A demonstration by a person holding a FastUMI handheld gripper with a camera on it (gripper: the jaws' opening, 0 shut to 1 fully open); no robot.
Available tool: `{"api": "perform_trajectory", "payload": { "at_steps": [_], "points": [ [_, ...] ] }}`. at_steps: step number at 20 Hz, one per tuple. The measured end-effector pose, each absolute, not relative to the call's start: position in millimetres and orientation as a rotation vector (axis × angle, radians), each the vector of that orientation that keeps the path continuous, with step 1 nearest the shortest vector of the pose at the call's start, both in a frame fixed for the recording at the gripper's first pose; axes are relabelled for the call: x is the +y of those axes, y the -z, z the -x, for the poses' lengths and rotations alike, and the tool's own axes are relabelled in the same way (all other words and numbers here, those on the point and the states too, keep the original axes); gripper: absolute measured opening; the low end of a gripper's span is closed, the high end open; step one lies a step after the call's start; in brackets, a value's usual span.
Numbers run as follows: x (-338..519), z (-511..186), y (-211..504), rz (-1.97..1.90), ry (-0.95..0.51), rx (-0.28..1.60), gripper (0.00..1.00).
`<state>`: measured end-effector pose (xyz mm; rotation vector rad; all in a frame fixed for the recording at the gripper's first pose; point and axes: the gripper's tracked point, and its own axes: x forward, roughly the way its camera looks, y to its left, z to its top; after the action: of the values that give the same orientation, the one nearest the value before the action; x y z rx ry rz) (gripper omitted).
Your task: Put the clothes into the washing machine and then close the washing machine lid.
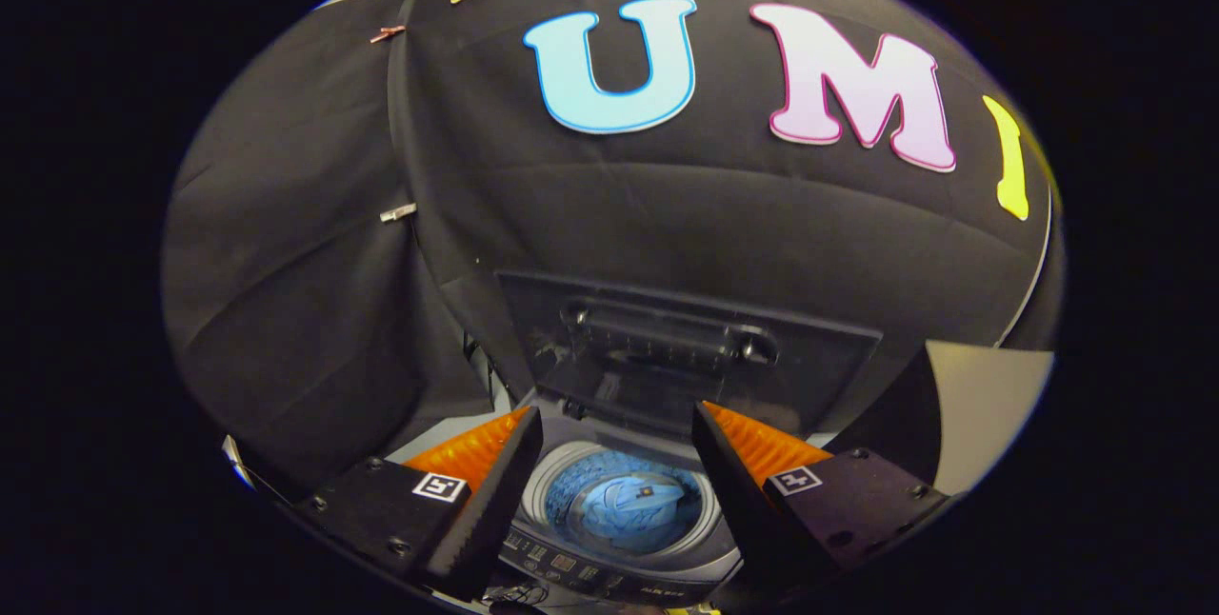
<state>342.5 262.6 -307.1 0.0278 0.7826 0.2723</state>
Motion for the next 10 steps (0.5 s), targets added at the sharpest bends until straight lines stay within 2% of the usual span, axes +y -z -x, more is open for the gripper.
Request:
{"api": "perform_trajectory", "payload": {
  "at_steps": [10],
  "points": [
    [238.9, -438.9, 295.3, -0.059, -0.227, 0.678, 0.99]
  ]
}}
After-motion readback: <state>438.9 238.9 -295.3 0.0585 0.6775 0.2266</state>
